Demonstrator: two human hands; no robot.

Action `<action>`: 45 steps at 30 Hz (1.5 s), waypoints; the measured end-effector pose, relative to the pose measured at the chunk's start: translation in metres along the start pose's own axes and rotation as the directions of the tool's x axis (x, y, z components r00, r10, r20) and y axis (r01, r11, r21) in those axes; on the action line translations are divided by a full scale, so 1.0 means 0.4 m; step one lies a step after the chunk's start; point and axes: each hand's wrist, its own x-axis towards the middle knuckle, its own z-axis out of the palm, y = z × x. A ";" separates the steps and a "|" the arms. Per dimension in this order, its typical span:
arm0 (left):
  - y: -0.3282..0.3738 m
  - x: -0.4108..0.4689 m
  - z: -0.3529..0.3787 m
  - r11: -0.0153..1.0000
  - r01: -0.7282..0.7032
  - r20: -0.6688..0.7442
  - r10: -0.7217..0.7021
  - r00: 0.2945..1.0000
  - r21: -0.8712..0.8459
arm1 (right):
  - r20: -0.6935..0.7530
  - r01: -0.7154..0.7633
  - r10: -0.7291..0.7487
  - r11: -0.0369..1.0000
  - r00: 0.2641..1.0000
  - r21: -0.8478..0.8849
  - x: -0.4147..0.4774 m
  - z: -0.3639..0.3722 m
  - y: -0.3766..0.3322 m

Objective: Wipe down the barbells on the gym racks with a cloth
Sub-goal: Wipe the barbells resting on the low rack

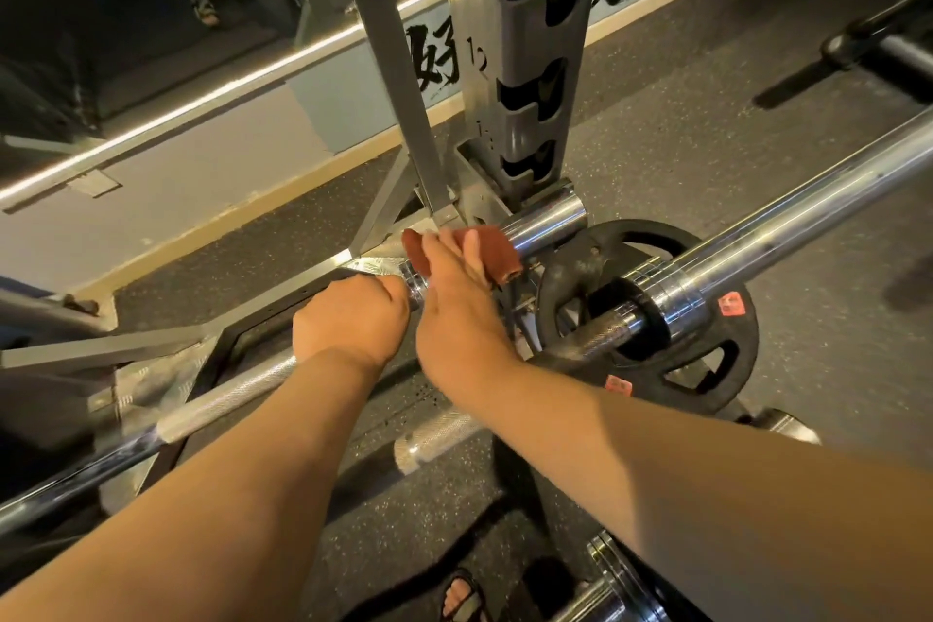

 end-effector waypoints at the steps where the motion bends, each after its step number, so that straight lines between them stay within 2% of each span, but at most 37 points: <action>1: 0.000 0.001 0.000 1.000 0.008 0.003 -0.007 1.000 -0.011 | 0.007 0.009 -0.010 0.999 1.000 0.052 -0.009 0.004 -0.001; 3: 0.001 -0.002 -0.001 1.000 -0.002 0.000 0.002 1.000 -0.004 | 0.070 0.037 -0.038 0.999 0.997 0.015 -0.015 -0.015 0.013; 6: 0.001 -0.005 -0.002 0.999 -0.029 -0.010 0.029 1.000 0.022 | 0.257 0.118 -0.045 0.954 0.965 -0.275 -0.009 -0.071 0.031; 8: 0.002 -0.003 -0.004 1.000 -0.022 -0.004 0.022 1.000 0.008 | 0.308 0.145 0.007 0.872 0.952 -0.467 0.004 -0.093 0.010; 10: 0.004 -0.006 -0.006 0.999 0.000 0.003 0.000 1.000 -0.033 | 0.280 0.190 0.003 0.730 0.960 -0.656 0.022 -0.102 -0.022; 12: 0.007 -0.010 -0.009 0.999 -0.003 -0.006 0.003 1.000 -0.036 | 0.276 0.223 -0.026 0.662 0.961 -0.715 0.051 -0.113 -0.044; 14: 0.005 -0.010 -0.010 1.000 -0.016 -0.012 0.015 1.000 -0.022 | 0.313 0.262 -0.037 0.645 0.949 -0.718 0.084 -0.115 -0.039; 16: 0.002 -0.010 -0.009 0.999 -0.014 -0.010 0.014 1.000 -0.031 | 0.341 0.279 -0.047 0.687 0.939 -0.671 0.114 -0.116 -0.023; 20: 0.002 -0.009 -0.011 0.999 -0.023 -0.004 0.023 1.000 -0.038 | 0.311 0.302 -0.130 0.737 0.941 -0.605 0.107 -0.108 -0.001; 23: 0.002 -0.009 -0.011 0.997 -0.016 0.003 0.016 1.000 -0.072 | 0.308 0.278 -0.101 0.745 0.946 -0.607 0.057 -0.103 0.020; 26: 0.000 -0.011 -0.013 0.995 -0.029 0.008 0.030 1.000 -0.091 | 0.350 0.267 -0.042 0.735 0.936 -0.624 0.050 -0.102 0.031; 30: 0.002 -0.011 -0.016 0.994 -0.035 0.011 0.036 0.999 -0.100 | 0.302 0.289 -0.120 0.734 0.946 -0.614 0.110 -0.111 0.008; 35: 0.000 -0.010 -0.010 0.995 -0.042 -0.016 0.041 0.999 -0.094 | 0.241 0.252 -0.123 0.732 0.963 -0.633 0.130 -0.088 -0.005; 42: -0.002 -0.010 -0.011 0.995 -0.050 -0.008 0.049 0.999 -0.091 | 0.302 0.342 -0.183 0.681 0.936 -0.648 0.063 -0.110 0.042; 45: -0.002 -0.009 -0.012 0.996 -0.043 -0.005 0.043 0.999 -0.079 | 0.237 0.302 -0.198 0.759 0.951 -0.577 0.087 -0.101 0.030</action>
